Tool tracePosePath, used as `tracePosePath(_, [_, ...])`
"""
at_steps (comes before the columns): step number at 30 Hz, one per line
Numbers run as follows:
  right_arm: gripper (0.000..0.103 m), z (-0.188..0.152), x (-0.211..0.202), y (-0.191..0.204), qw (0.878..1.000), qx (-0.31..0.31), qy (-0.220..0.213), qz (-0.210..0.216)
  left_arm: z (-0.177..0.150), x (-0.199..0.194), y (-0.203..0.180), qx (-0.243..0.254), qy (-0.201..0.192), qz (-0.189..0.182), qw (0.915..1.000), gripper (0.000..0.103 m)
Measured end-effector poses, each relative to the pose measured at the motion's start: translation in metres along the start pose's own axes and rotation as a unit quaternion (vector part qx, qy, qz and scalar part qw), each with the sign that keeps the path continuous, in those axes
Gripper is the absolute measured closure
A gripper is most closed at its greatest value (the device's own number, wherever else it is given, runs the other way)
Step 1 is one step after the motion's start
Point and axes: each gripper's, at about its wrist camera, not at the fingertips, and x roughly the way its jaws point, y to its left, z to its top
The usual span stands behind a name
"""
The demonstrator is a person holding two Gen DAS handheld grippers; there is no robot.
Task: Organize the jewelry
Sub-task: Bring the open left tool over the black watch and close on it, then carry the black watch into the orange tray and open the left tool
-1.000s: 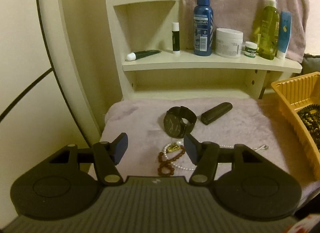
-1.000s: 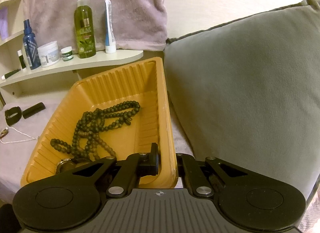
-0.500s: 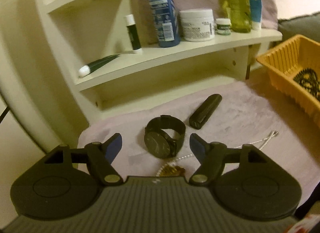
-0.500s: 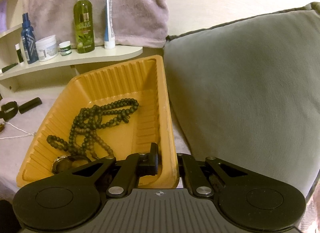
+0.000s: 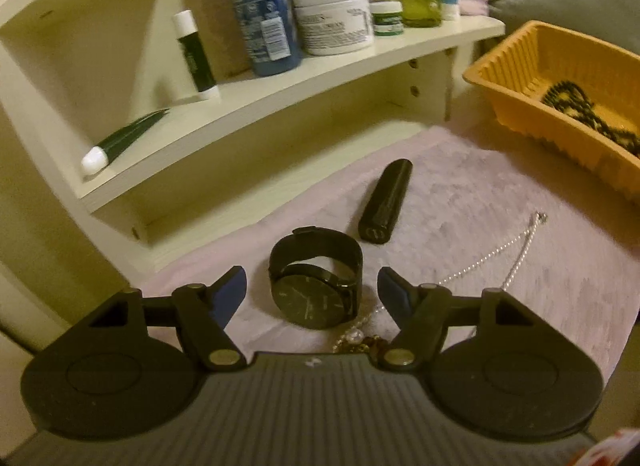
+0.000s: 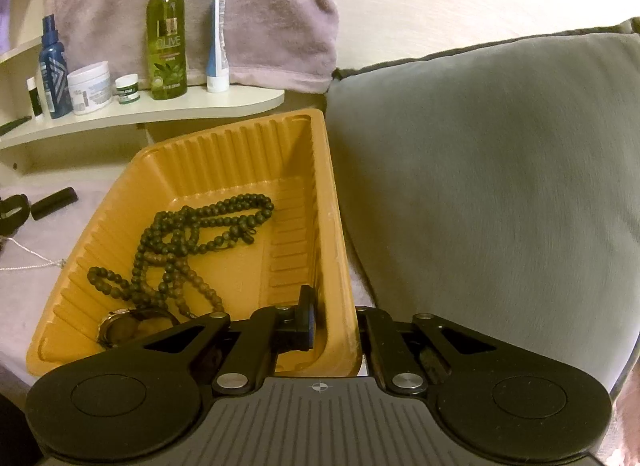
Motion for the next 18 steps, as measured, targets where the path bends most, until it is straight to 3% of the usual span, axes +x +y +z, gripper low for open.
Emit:
tracePosePath(8, [0.096,0.000,0.001,0.000,1.000,-0.002,0.005,-0.005,-0.002,0.007,0.014,0.007,0.011,-0.035,0.9993,0.048])
tracePosePath(11, [0.095,0.001,0.002,0.000,1.000,-0.001,0.006,-0.007,-0.003,0.007,0.014,0.002,0.011,-0.044,0.9990,0.060])
tracePosePath(18, [0.095,0.001,0.003,0.000,1.000,-0.001,0.004,-0.006,-0.001,0.001,0.002,-0.028,0.024,-0.009,0.9993,0.061])
